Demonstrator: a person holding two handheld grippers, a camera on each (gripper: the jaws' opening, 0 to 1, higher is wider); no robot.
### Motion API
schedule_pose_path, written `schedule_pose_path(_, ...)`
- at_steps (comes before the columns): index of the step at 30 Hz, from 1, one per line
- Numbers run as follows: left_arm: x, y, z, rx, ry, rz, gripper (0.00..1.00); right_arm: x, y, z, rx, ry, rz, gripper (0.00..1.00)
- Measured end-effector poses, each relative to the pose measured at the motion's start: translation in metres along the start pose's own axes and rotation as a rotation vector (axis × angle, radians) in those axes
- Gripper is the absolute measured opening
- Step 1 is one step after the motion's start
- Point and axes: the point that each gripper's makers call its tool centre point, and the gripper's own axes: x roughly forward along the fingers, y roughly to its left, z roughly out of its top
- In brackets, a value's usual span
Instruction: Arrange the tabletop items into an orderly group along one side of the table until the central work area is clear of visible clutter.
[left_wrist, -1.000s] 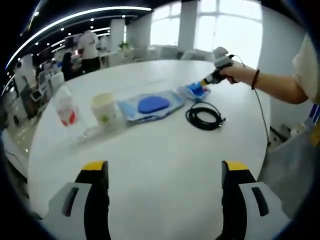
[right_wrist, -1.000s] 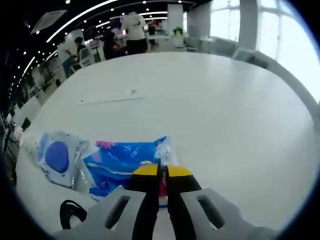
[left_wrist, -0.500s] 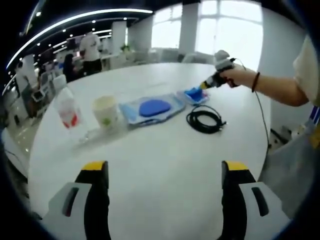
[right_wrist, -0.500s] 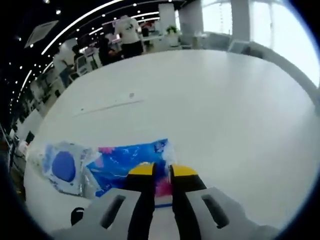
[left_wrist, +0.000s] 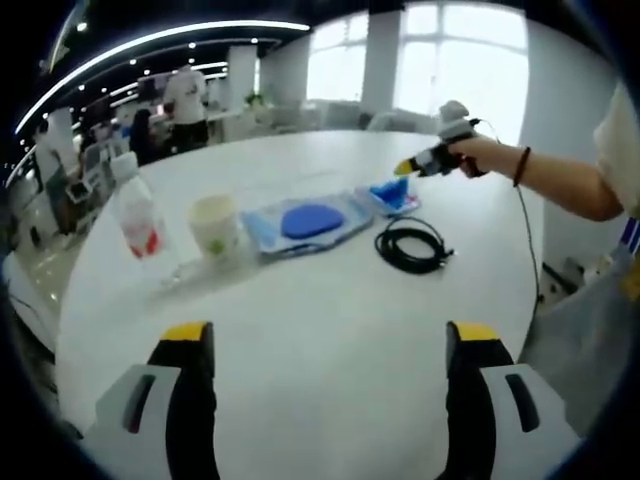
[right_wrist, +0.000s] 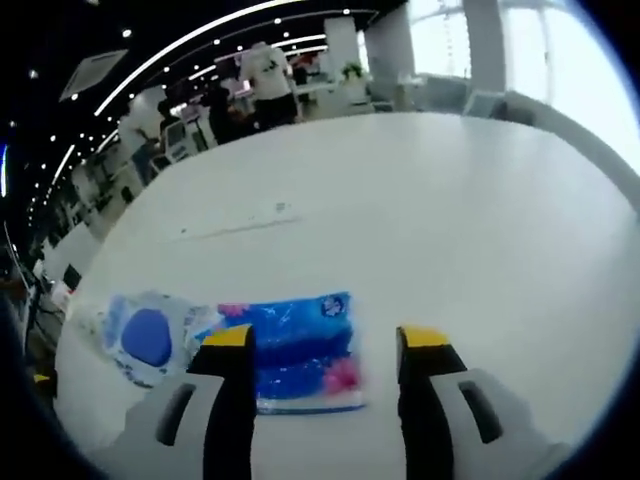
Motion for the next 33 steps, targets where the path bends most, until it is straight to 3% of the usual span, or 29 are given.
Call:
schedule_pose_path(6, 0.001, -0.002, 0.001, -0.008, -0.003, -0.01, 0.94, -0.01, 0.026, 0.008, -0.026, -0.058, 0.108, 0.83)
schedule_pose_path(13, 0.0, -0.004, 0.001, -0.008, -0.008, -0.018, 0.95, -0.027, 0.049, 0.005, -0.055, -0.087, 0.19, 1.0)
schedule_pose_path(19, -0.001, -0.004, 0.005, -0.017, -0.025, -0.021, 0.96, -0.049, 0.066, -0.003, -0.056, -0.096, 0.275, 1.0)
schedule_pose_path(33, -0.003, -0.005, 0.009, -0.04, -0.051, -0.043, 0.99, -0.105, 0.108, -0.036, -0.209, -0.099, 0.425, 1.0)
